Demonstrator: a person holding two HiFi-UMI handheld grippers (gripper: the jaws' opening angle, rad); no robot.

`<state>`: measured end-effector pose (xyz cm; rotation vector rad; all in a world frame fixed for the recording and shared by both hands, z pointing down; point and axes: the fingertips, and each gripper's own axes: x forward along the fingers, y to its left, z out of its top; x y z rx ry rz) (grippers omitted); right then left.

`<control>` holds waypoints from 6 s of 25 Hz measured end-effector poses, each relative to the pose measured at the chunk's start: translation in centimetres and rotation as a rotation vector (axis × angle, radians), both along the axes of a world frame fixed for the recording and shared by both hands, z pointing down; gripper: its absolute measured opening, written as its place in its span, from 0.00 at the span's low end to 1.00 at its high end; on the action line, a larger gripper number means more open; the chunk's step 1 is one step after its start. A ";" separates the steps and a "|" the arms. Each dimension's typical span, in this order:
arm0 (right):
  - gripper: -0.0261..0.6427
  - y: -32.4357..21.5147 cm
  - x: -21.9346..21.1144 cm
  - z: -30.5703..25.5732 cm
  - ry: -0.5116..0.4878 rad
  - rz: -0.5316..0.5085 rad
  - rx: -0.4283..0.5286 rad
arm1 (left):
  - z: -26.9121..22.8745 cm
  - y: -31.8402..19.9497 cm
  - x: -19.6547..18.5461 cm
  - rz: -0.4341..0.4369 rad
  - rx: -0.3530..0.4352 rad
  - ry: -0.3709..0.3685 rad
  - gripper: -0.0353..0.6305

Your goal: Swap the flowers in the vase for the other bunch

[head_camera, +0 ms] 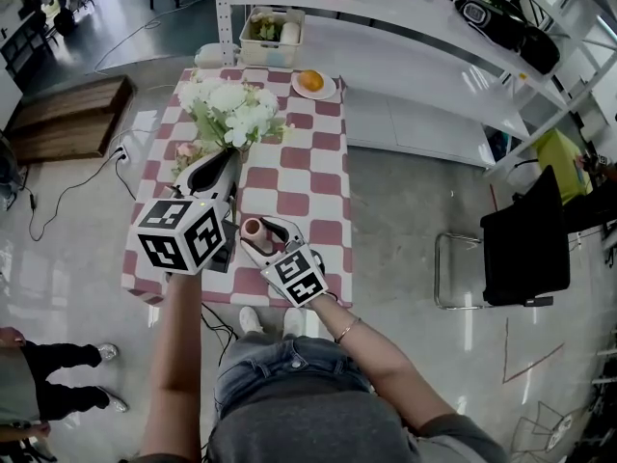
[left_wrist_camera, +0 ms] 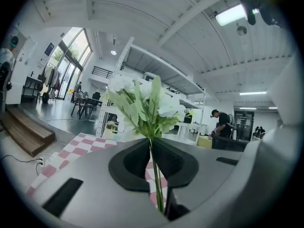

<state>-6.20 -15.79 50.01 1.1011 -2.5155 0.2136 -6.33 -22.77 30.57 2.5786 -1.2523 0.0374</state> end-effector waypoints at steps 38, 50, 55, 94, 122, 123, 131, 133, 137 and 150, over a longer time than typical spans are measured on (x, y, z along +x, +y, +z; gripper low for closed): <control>0.39 -0.2 0.1 0.1 -0.003 0.003 -0.012 | 2.8 -2.8 1.9 -0.083 0.115 0.031 0.11; 0.39 -0.2 0.2 0.0 -0.002 0.001 -0.013 | 5.0 -0.8 0.9 -0.093 0.059 0.001 0.11; 0.39 -0.2 0.2 0.0 0.001 0.000 -0.013 | 5.6 0.2 0.5 -0.097 0.042 -0.008 0.11; 0.39 0.0 0.2 0.0 0.007 -0.030 -0.015 | 9.8 5.2 0.4 -0.099 -0.071 -0.084 0.19; 0.39 0.6 1.1 0.1 -0.022 -0.052 -0.016 | 15.1 8.2 -2.6 -0.206 -0.231 -0.042 0.26; 0.39 0.6 1.1 0.1 -0.018 -0.052 -0.015 | 15.1 8.2 -2.8 -0.212 -0.232 -0.034 0.26; 0.39 0.1 0.4 0.2 0.021 -0.050 -0.006 | 15.2 8.2 -4.8 -0.238 -0.239 -0.003 0.25; 0.39 0.2 0.3 0.5 0.028 -0.048 -0.014 | 15.3 8.2 -5.2 -0.237 -0.244 -0.003 0.25; 0.39 0.2 0.6 0.8 0.034 -0.027 -0.024 | 15.4 8.4 -5.9 -0.231 -0.255 0.003 0.25; 0.36 3.2 3.0 3.0 0.040 0.073 -0.108 | 17.6 10.3 -6.9 -0.185 -0.312 -0.022 0.21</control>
